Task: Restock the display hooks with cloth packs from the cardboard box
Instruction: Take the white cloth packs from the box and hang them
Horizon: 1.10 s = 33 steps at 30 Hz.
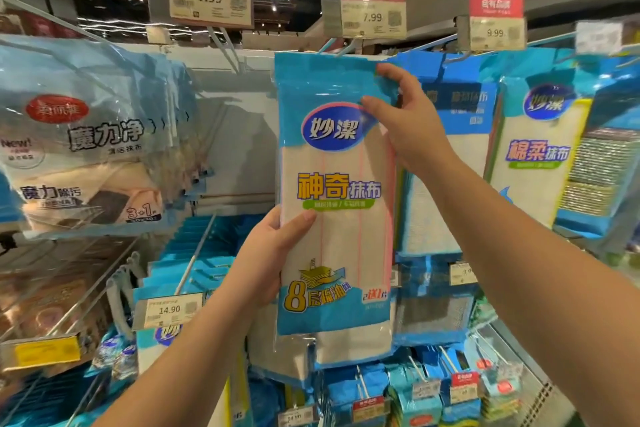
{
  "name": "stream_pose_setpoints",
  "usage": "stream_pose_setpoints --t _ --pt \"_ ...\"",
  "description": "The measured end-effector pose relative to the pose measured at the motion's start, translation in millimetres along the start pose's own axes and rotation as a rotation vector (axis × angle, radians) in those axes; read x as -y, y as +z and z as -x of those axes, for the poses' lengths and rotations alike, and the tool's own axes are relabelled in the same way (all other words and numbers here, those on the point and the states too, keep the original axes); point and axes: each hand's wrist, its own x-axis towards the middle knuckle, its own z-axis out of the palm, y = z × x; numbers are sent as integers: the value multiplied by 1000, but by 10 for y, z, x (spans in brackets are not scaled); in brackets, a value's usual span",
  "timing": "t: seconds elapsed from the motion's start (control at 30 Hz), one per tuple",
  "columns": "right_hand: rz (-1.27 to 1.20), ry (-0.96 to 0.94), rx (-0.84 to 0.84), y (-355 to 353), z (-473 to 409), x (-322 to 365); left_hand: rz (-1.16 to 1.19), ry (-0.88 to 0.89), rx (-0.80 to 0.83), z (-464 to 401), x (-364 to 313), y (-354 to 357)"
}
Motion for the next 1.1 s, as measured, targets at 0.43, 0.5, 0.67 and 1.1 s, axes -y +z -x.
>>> stream_pose_setpoints --t 0.43,0.5,0.67,1.1 --pt "-93 53 -37 -155 -194 204 -56 44 -48 -14 -74 76" --pt "-77 59 -27 -149 -231 223 -40 49 -57 -6 -92 83" --pt "-60 80 -20 -150 -336 267 -22 60 -75 -10 -156 115" --pt "317 101 -24 -78 -248 159 95 22 -152 -42 -160 183"
